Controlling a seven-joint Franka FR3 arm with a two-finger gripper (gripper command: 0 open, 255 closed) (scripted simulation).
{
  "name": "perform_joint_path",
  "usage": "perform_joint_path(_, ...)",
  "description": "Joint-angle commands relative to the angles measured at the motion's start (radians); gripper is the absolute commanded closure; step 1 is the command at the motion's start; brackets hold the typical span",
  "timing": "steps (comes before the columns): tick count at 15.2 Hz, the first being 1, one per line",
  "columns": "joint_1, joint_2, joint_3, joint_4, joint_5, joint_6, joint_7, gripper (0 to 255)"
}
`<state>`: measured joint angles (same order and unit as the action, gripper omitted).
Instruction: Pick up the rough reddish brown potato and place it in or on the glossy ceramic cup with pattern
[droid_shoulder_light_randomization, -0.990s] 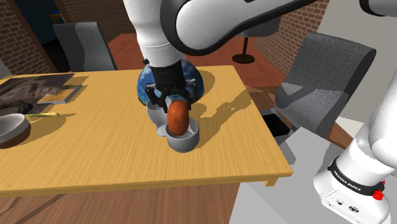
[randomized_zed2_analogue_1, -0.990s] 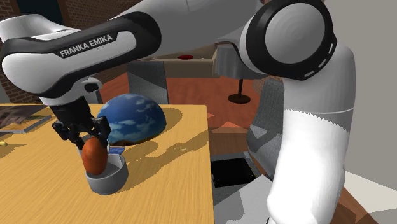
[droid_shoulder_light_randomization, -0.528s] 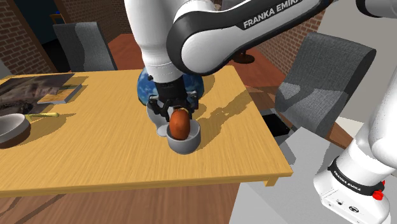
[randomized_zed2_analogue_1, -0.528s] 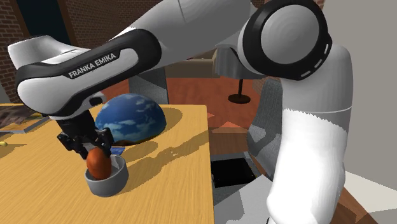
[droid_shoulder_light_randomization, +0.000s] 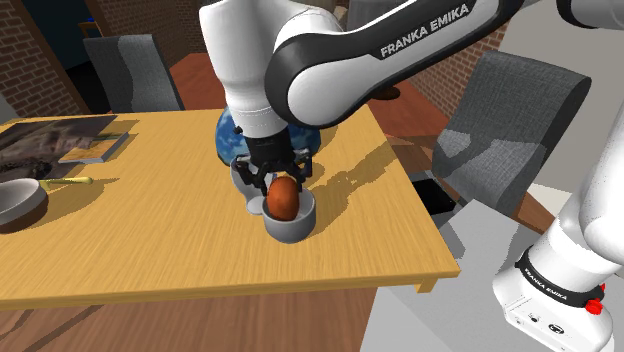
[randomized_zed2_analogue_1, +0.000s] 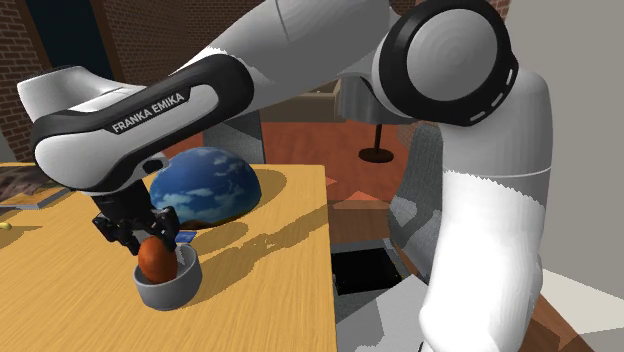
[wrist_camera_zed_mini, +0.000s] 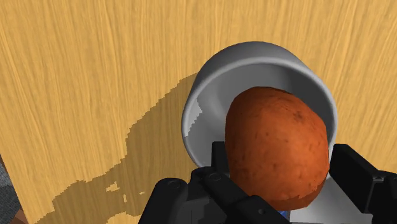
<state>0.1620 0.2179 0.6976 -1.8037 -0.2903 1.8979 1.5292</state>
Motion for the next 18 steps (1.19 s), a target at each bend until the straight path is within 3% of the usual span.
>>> perform_joint_path(1,0.000,0.000,0.000,0.000,0.000,0.000,0.000,255)
perform_joint_path(2,0.000,0.000,0.000,0.000,0.000,0.000,0.000,0)
perform_joint_path(7,0.000,0.000,0.000,0.000,0.000,0.000,0.000,0)
perform_joint_path(11,0.011,-0.016,0.011,0.109,0.020,-0.120,-0.014,0)
perform_joint_path(18,0.011,-0.016,0.011,0.109,0.020,-0.120,-0.014,0)
